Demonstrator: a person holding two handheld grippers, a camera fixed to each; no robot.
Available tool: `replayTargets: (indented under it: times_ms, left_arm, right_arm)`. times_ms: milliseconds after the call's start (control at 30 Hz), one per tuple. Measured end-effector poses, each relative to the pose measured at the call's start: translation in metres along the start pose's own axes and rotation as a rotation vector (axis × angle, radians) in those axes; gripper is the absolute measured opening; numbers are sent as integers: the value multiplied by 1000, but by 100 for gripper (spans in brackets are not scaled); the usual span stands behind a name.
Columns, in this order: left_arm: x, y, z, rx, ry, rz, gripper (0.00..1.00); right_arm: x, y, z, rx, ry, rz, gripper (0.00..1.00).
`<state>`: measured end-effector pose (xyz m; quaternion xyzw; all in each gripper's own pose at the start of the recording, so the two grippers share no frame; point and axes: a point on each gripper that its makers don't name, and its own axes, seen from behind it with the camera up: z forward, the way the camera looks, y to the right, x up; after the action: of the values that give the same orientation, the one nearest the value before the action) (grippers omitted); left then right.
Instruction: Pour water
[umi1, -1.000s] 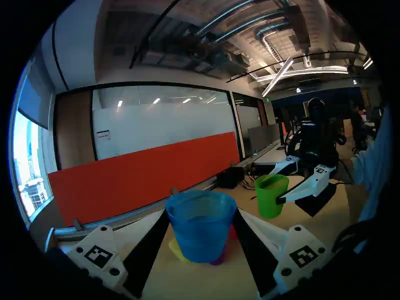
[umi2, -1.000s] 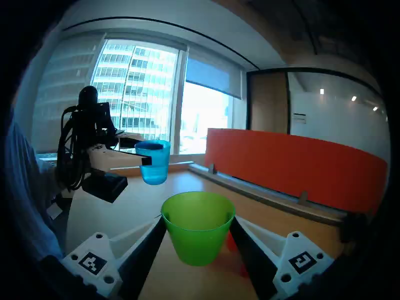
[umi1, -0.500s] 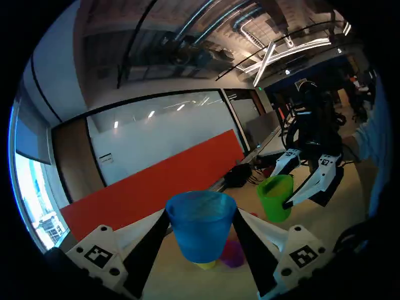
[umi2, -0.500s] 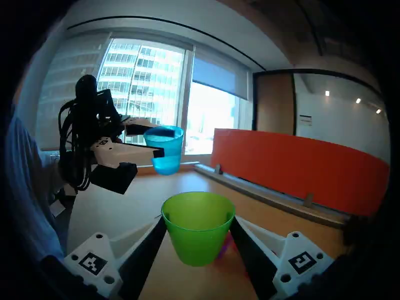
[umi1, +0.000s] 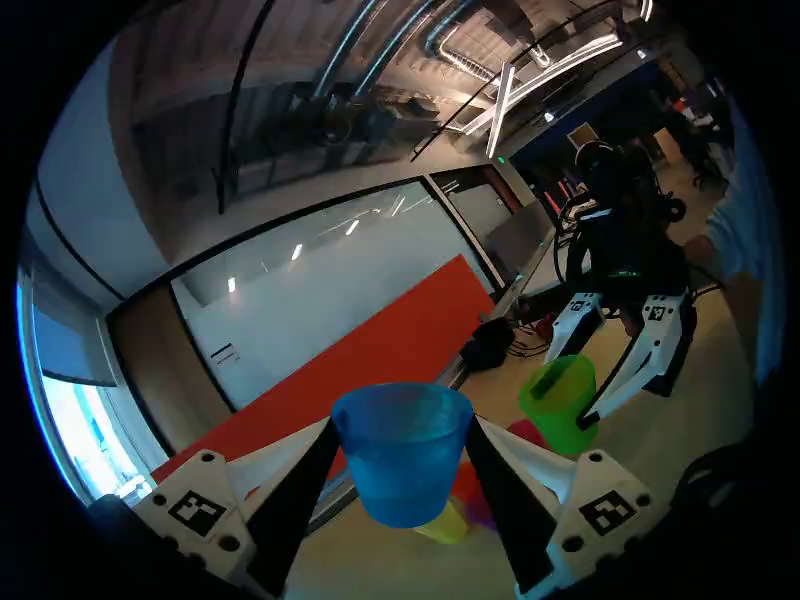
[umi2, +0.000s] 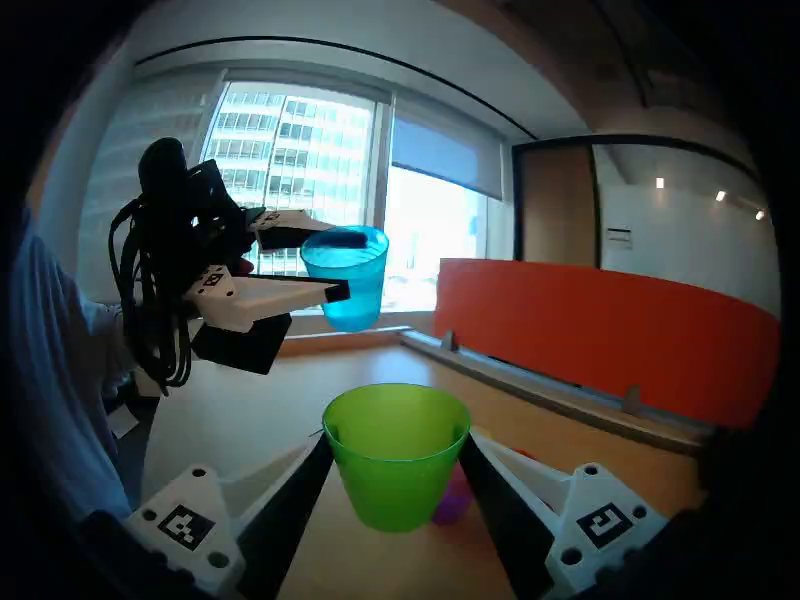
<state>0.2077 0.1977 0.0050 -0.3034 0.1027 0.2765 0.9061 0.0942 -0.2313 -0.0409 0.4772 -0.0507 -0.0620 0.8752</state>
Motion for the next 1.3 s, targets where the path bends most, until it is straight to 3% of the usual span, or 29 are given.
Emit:
replayTargets:
  times_ms: [1300]
  left_arm:
    - [44,-2,16,20,15,404,87]
  right_arm:
    - [-16,-33,25,85,-5,2,89]
